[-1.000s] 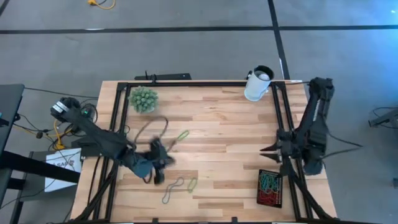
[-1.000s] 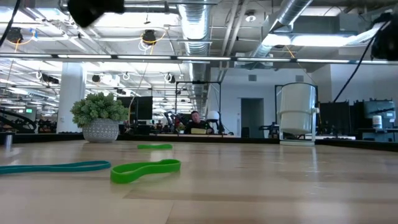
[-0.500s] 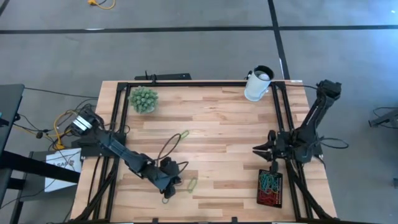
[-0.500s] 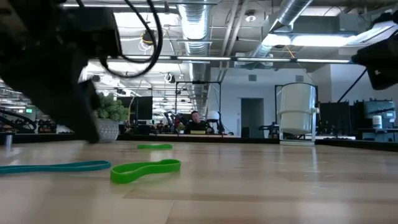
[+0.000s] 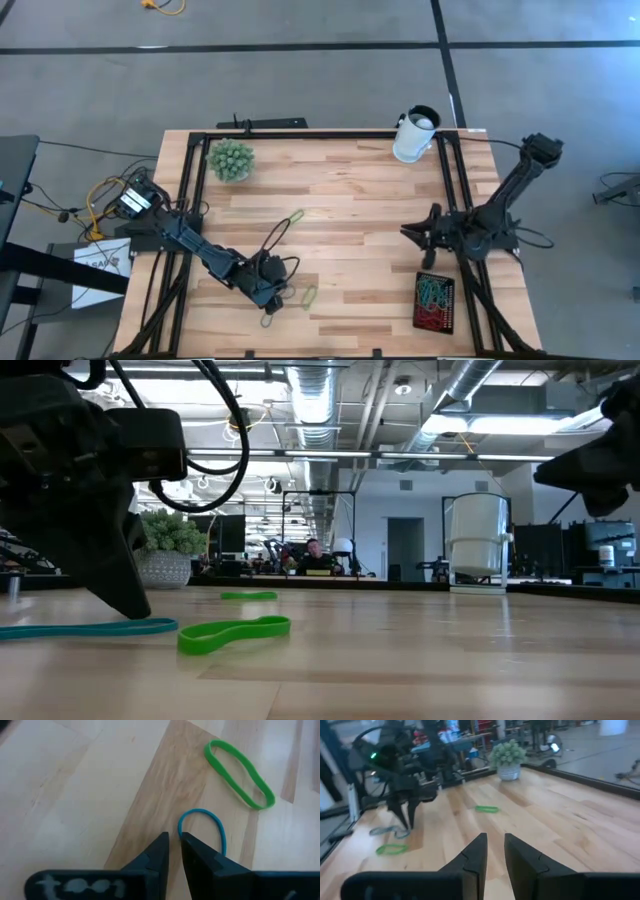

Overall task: Pick and place items into bin
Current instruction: Put the blue rubberband into the black basket

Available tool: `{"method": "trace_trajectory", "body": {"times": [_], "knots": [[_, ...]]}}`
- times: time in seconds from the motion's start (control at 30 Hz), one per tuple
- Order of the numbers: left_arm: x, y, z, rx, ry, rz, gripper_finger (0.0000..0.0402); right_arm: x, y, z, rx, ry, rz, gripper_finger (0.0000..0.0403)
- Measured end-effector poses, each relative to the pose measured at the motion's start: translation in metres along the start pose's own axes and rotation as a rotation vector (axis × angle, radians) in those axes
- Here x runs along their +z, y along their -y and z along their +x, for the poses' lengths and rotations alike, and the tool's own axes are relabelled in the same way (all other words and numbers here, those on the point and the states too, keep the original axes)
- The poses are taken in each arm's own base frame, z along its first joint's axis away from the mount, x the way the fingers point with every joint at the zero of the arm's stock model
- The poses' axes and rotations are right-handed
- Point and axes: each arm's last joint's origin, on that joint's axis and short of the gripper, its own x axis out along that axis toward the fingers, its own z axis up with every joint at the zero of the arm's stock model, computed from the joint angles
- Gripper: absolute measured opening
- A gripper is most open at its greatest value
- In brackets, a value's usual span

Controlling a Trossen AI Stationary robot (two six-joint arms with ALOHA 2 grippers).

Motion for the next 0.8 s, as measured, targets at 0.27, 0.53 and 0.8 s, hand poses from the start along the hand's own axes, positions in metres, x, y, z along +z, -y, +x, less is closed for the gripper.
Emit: {"method": "trace_trajectory", "body": {"times": [0.27,0.53,0.8], "knots": [[0.001,0.001,0.0,-0.01,0.008,-0.005,0.0045,0.0,0.005,0.006,-0.066,0.008,0.134,0.006],[0.0,0.0,0.003,0.018,0.043,-0.007,0.0045,0.0,0.005,0.007,-0.066,0.007,0.151,0.006],[-0.001,0.014,0.028,0.033,0.06,0.003,0.0045,0.0,0.005,0.007,-0.065,0.006,0.15,0.006]]}}
